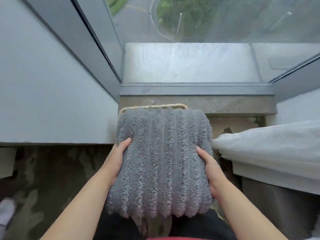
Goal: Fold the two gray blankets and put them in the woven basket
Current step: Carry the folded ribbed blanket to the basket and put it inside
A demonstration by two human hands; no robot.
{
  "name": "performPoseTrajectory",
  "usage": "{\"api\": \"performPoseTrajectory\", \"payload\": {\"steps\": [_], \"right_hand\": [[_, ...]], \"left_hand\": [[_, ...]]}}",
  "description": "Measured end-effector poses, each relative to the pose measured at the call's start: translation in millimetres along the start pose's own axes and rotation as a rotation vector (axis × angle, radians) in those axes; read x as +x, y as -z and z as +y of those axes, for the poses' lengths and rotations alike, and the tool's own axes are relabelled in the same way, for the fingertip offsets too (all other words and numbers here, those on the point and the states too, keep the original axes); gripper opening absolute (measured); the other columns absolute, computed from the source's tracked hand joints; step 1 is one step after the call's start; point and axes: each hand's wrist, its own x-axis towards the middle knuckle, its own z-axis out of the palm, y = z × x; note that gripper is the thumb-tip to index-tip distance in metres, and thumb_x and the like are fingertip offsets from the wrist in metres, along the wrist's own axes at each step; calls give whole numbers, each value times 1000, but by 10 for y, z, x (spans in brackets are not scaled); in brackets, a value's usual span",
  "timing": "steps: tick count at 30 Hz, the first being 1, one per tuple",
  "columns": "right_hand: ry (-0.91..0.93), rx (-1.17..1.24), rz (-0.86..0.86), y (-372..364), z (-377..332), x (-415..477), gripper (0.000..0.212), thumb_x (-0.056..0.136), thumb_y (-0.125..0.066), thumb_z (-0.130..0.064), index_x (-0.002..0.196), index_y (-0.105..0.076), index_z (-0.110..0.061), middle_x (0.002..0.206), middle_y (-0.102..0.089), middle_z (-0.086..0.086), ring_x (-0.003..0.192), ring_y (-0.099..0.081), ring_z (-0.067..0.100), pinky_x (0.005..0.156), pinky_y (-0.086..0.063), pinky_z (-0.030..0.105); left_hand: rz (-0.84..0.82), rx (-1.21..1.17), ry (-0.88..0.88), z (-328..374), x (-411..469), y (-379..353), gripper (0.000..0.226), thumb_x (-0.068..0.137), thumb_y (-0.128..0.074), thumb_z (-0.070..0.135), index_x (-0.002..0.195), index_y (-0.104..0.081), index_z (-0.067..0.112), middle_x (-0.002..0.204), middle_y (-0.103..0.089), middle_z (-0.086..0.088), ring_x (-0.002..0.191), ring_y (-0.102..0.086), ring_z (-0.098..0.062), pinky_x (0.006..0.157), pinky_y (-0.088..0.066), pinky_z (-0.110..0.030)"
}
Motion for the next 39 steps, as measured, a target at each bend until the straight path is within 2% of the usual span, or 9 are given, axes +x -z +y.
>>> {"api": "performPoseTrajectory", "payload": {"steps": [6, 11, 13, 16, 18, 22, 26, 31, 39], "right_hand": [[-46, -82, 22, 194, -343, 1348, 53, 79, -68, -39, 129, -58, -25, 125, -65, 15, 112, -62, 37, 97, -45, 60], [13, -119, 7, 235, -204, 2623, 58, 74, -70, -38, 129, -59, -22, 122, -65, 14, 111, -62, 37, 95, -48, 57], [8, -128, 45, 260, -24, 3080, 55, 71, -70, -36, 122, -64, -17, 112, -69, 14, 101, -67, 35, 83, -55, 51], [-22, -112, 121, 392, 353, 3569, 25, 79, -57, -27, 92, -72, -13, 82, -74, 9, 74, -71, 27, 60, -57, 33], [-81, -121, 135, 450, 571, 3749, 25, 82, -54, -29, 81, -75, -16, 79, -74, 8, 72, -72, 26, 57, -57, 31], [-158, -186, 146, 419, 755, 3994, 28, 84, -57, -40, 90, -77, -21, 93, -75, 9, 81, -73, 26, 68, -58, 39], [-148, -221, 132, 367, 695, 4250, 31, 86, -54, -43, 85, -79, -26, 93, -76, 7, 80, -73, 24, 70, -57, 38], [-111, -249, 198, 359, 706, 4563, 39, 84, -56, -42, 106, -73, -15, 100, -74, 12, 87, -70, 30, 74, -57, 40], [-68, -349, 241, 355, 810, 4843, 40, 83, -56, -40, 107, -72, -14, 110, -71, 16, 104, -65, 38, 98, -47, 56]], "left_hand": [[146, 131, -140, -68, 1166, -126, 89, 59, -71, 75, 137, -48, 36, 136, -56, 1, 120, -57, -22, 104, -42, -48], [251, 182, -253, -236, 2393, 97, 82, 54, -65, 83, 125, -55, 44, 123, -63, 19, 119, -56, -12, 105, -39, -38], [245, 164, -293, -309, 2843, 225, 66, 58, -68, 75, 116, -59, 45, 115, -67, 19, 112, -61, -10, 98, -43, -34], [190, 65, -362, -554, 3381, 426, 39, 74, -67, 34, 112, -62, 29, 105, -73, 9, 98, -68, -10, 79, -55, -26], [175, 77, -338, -765, 3575, 548, 44, 75, -67, 34, 117, -60, 26, 106, -73, 8, 98, -68, -10, 80, -55, -28], [328, 233, -83, -1040, 3787, 723, 82, 62, -62, 73, 133, -52, 33, 125, -62, 10, 116, -58, -14, 106, -41, -41], [289, 200, -120, -981, 4091, 710, 66, 77, -59, 63, 135, -52, 31, 126, -62, 9, 117, -58, -15, 107, -40, -41], [377, 144, -202, -1025, 4464, 665, 63, 76, -60, 53, 132, -55, 25, 124, -62, 5, 115, -58, -17, 103, -43, -37], [494, 296, -228, -1155, 4771, 713, 55, 90, -54, 48, 139, -46, 24, 129, -53, 6, 122, -49, -15, 102, -34, -25]]}}
